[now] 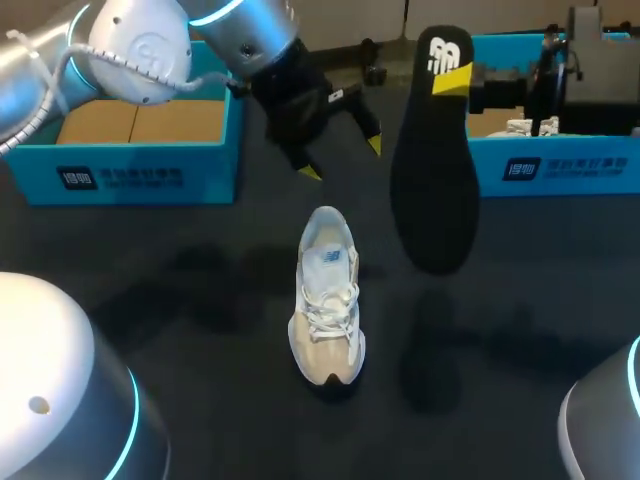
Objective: Take the shoe out of the shoebox, open the shoe tongue, remove and reinsert the insole, then place the shoe into the shoebox
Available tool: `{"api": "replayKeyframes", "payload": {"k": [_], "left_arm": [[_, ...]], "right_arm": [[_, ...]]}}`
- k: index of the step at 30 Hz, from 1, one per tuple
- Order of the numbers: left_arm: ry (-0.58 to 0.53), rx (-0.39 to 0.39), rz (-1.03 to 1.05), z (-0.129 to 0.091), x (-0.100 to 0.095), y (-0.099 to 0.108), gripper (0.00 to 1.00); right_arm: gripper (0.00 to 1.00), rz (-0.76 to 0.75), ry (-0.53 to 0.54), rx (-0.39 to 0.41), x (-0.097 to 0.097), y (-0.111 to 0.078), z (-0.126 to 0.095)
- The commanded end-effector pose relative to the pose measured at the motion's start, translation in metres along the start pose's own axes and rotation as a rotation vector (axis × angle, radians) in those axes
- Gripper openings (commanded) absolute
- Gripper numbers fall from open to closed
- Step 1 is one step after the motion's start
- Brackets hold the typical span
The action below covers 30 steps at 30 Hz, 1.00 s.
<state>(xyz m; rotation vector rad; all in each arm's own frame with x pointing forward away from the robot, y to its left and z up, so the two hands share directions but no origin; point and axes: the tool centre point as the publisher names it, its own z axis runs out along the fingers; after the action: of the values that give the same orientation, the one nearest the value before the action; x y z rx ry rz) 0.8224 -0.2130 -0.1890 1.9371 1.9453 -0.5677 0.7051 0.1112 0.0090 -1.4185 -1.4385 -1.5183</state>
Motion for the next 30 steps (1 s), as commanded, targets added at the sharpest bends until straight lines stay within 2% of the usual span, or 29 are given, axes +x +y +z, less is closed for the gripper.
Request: {"api": "replayKeyframes", "payload": {"k": [1,9,12,14,16,20,25,30], "left_arm": [[-0.018,-0.002,0.003,0.001,0.003,-0.001,1.0],[-0.018,-0.002,0.003,0.001,0.003,-0.001,1.0],[-0.126,-0.001,-0.03,-0.006,0.015,-0.002,1.0],[-0.149,-0.012,-0.033,-0.008,0.016,-0.001,1.0],[-0.243,-0.02,-0.027,-0.02,0.027,0.004,1.0],[-0.304,-0.038,-0.006,-0.033,0.036,0.009,1.0],[-0.393,-0.074,0.028,-0.051,0.04,0.014,1.0],[-0.485,-0.108,0.079,-0.066,0.032,0.015,1.0]], "right_arm": [[0.0,0.057,-0.023,0.065,-0.009,0.023,0.011],[0.0,0.171,-0.053,0.101,-0.031,0.043,0.014],[0.0,0.206,-0.062,0.111,-0.04,0.049,0.017],[0.0,0.216,-0.06,0.112,-0.042,0.051,0.018],[0.0,0.256,-0.069,0.117,-0.052,0.056,0.019],[0.0,0.304,-0.072,0.137,-0.063,0.06,0.02],[0.0,0.372,-0.08,0.152,-0.073,0.064,0.023],[0.0,0.458,-0.065,0.144,-0.085,0.067,0.032]]}}
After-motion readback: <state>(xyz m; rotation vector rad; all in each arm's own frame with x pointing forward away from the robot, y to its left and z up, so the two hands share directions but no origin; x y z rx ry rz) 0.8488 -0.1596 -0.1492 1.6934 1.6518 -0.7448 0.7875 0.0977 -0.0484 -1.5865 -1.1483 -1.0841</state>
